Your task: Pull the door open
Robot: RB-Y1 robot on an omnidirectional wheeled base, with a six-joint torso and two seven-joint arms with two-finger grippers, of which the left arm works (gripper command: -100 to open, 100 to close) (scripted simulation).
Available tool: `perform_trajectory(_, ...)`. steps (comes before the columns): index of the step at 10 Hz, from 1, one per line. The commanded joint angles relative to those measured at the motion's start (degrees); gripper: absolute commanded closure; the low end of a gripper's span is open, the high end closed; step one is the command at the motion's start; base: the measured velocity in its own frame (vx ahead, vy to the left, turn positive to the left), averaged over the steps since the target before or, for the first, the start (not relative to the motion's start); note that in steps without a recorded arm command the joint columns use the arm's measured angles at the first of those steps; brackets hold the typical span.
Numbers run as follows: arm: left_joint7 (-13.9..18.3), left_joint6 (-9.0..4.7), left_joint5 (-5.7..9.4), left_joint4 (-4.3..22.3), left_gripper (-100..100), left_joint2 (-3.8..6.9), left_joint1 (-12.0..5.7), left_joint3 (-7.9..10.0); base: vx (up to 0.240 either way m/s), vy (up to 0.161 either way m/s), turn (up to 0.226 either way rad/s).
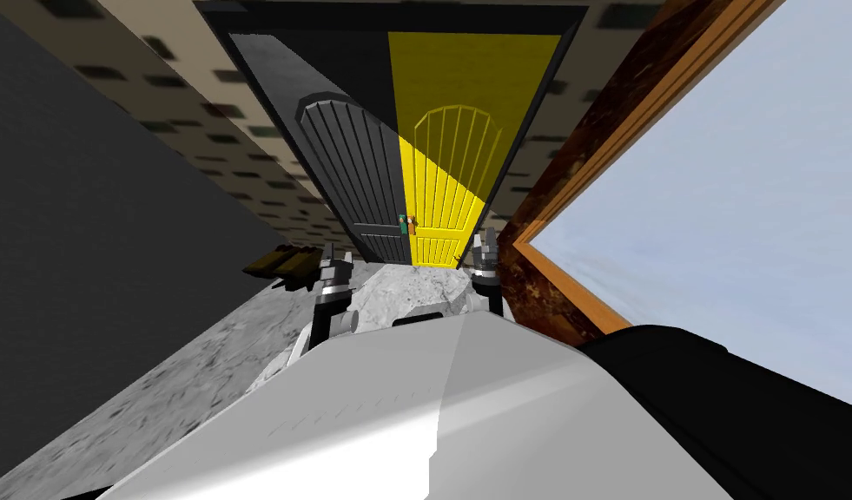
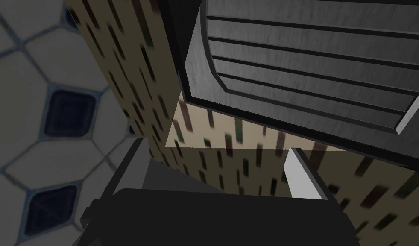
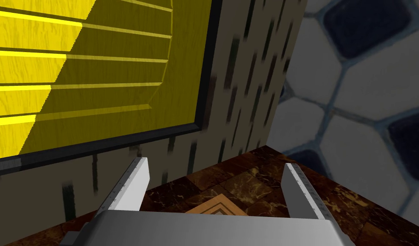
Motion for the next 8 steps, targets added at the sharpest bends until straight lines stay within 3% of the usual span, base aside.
perform_trajectory(1, 0.1, 0.56, 0.25, 2.6, -100, 0.6, -1.47, -0.04, 0.117, -0.007, -0.063)
perform_trajectory(8, 0.4, 1.57, 0.83, 10.0, -100, 1.88, -5.12, -0.52, 0.108, 0.001, -0.046)
